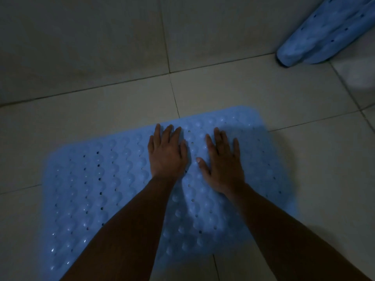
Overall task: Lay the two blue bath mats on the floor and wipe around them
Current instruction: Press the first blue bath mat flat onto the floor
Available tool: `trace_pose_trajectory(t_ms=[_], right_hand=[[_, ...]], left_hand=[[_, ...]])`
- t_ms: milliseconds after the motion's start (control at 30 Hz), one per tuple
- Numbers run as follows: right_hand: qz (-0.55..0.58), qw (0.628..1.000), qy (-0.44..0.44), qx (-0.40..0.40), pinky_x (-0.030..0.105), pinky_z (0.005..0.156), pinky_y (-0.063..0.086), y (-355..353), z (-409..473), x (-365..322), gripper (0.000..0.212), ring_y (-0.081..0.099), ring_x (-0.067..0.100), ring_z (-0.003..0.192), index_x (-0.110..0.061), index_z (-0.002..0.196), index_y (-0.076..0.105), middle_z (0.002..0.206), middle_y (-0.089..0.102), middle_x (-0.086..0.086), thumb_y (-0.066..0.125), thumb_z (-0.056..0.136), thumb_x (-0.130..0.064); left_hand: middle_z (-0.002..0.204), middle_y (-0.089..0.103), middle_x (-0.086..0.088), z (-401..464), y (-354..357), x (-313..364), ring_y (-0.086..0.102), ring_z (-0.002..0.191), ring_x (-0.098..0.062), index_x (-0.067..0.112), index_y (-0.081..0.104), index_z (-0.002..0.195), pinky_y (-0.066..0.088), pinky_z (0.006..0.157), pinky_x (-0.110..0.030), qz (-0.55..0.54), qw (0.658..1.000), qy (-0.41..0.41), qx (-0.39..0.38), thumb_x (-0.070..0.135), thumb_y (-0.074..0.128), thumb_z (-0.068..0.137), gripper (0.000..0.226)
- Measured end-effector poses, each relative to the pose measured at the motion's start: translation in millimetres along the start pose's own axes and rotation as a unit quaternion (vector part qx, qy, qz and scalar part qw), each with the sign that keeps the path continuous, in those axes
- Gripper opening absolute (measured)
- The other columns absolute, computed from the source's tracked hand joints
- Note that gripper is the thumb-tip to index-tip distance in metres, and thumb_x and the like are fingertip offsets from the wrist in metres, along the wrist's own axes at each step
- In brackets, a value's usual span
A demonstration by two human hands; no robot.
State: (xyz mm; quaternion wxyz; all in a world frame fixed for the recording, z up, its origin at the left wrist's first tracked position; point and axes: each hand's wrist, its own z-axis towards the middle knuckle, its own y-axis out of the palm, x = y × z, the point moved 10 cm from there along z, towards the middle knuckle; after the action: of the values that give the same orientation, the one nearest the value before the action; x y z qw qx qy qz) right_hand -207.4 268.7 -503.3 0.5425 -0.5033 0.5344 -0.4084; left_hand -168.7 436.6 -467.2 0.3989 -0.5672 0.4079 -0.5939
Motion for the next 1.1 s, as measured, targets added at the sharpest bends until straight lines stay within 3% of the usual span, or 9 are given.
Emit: trace_pose_trajectory(t_ms=[400,800,867,967,1100], right_hand=[[-0.011,1.0,0.015,-0.003,0.059,0.126,0.005,-4.6,0.1,1.3,0.08,0.004,0.029,0.16,-0.02,0.165,0.013,0.173,0.004,0.012,0.031,0.1,-0.065],[0.078,0.995,0.038,-0.049,0.058,0.126,-0.001,-9.6,2.5,0.7,0.073,0.005,0.024,0.16,-0.024,0.162,0.024,0.173,0.006,0.006,0.021,0.097,-0.055],[0.14,0.988,0.06,-0.038,0.058,0.126,0.003,-23.8,8.7,3.1,0.068,0.015,0.026,0.159,-0.022,0.159,0.034,0.17,0.021,0.008,0.021,0.097,-0.049],[0.188,0.978,0.074,0.045,0.058,0.125,0.014,-56.0,18.4,16.4,0.061,0.033,0.032,0.153,-0.019,0.15,0.05,0.158,0.046,0.011,0.026,0.098,-0.041],[0.236,0.965,0.088,0.067,0.053,0.127,0.008,-69.3,21.2,32.4,0.052,0.024,0.029,0.156,-0.019,0.149,0.05,0.16,0.044,0.008,0.034,0.101,-0.032]], left_hand=[[0.154,0.051,-0.008,14.1,-19.1,-1.3,0.026,0.155,-0.033,0.018,0.054,0.146,0.03,0.121,-0.058,0.005,0.999,0.019,0.031,0.039,0.039,0.104,0.048],[0.163,0.04,-0.008,-25.0,-27.2,3.7,0.014,0.159,-0.033,0.02,0.045,0.154,0.017,0.126,-0.059,0.049,0.997,0.059,-0.022,0.047,0.027,0.106,0.058],[0.166,0.033,-0.01,-28.8,-23.6,17.7,0.008,0.16,-0.034,0.02,0.04,0.157,0.014,0.126,-0.061,0.059,0.994,0.084,-0.048,0.053,0.02,0.103,0.066],[0.172,0.016,-0.01,-30.7,-0.1,36.3,-0.007,0.159,-0.037,0.02,0.028,0.163,0.003,0.126,-0.064,0.071,0.988,0.095,-0.095,0.06,0.015,0.1,0.076],[0.174,-0.003,-0.011,-32.7,36.4,54.5,-0.019,0.157,-0.037,0.019,0.013,0.166,-0.005,0.124,-0.065,0.085,0.984,0.094,-0.124,0.064,0.017,0.103,0.077]])
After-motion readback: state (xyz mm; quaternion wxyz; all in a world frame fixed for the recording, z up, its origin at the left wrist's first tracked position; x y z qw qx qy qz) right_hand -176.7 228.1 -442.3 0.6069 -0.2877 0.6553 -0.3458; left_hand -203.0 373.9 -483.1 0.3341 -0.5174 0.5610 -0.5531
